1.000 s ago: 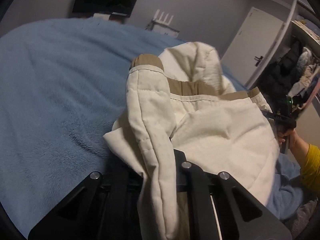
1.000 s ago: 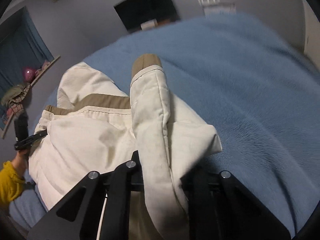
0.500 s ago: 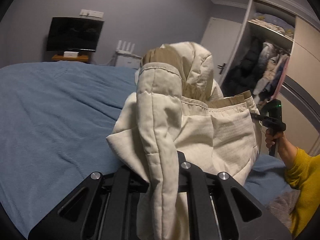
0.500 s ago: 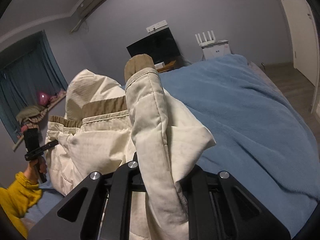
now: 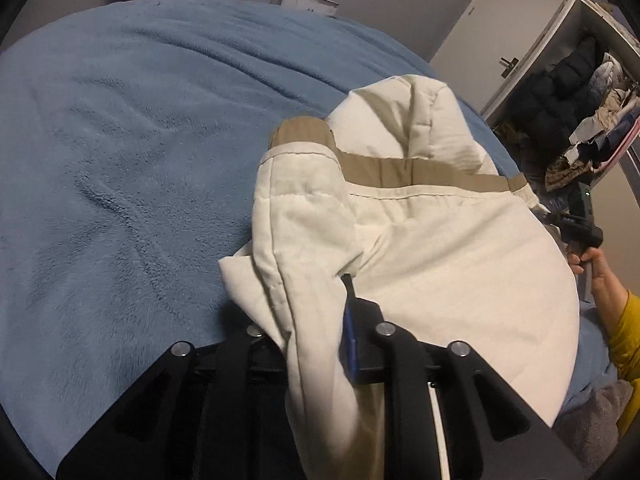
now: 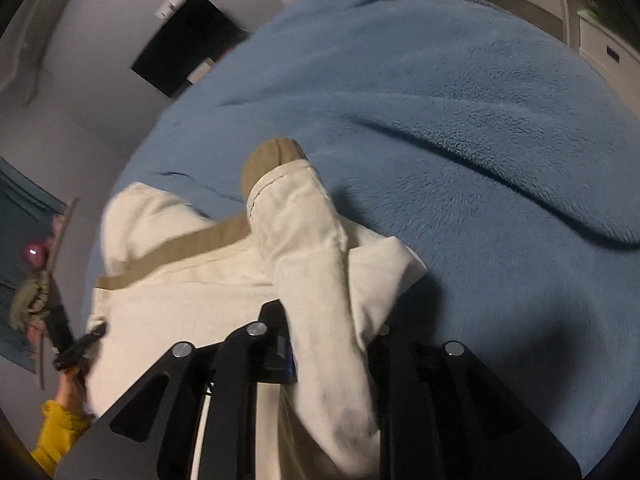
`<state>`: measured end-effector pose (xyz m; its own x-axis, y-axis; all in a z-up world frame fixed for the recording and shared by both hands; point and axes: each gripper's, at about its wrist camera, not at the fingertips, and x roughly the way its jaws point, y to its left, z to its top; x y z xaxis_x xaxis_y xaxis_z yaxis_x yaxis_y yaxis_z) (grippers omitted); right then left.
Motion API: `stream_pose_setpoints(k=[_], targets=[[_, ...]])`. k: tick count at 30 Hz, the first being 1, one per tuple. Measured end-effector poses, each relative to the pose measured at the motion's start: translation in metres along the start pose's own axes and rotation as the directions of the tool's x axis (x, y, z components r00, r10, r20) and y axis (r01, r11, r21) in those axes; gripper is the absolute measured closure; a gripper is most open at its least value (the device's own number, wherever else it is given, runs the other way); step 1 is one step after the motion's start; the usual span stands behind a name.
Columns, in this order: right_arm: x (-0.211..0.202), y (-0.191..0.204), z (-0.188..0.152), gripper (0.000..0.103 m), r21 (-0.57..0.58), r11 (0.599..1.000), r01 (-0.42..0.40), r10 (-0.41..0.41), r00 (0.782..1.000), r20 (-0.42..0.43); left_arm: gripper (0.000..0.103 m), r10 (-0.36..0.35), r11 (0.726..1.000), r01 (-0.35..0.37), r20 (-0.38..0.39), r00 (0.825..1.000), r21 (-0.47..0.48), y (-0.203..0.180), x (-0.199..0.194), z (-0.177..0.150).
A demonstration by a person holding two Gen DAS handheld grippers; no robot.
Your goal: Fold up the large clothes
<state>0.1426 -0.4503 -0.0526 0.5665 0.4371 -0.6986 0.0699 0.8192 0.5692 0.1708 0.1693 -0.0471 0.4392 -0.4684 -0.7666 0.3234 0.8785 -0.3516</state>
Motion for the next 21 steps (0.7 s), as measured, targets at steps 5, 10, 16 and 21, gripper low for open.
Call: stream_pose_setpoints(k=[5, 10, 16, 21], targets=[[0.005, -0.008, -0.008, 0.073, 0.024, 1.0, -0.004, 0.004, 1.0, -0.007, 0.073, -0.029, 0.999, 0.028, -0.007, 1.0, -0.042, 0.01, 0.005, -0.006], [-0.011, 0.005, -0.016, 0.043, -0.005, 0.993, 0.12, -0.119, 0.993, 0.015, 0.032, 0.098, 0.995, -0.098, 0.032, 0.995, -0.016, -0.01, -0.02, -0.022], [-0.062, 0.08, -0.031, 0.02, -0.194, 0.926, 0.325, -0.294, 0.94, 0.172, 0.015, 0.217, 0.976, -0.219, 0.178, 0.96, -0.01, -0.056, -0.081, -0.018], [-0.107, 0.144, -0.08, 0.011, -0.301, 0.908, 0.292, -0.239, 0.95, 0.2, 0.007, 0.242, 0.965, -0.257, 0.196, 0.95, 0.053, -0.132, -0.108, -0.036]])
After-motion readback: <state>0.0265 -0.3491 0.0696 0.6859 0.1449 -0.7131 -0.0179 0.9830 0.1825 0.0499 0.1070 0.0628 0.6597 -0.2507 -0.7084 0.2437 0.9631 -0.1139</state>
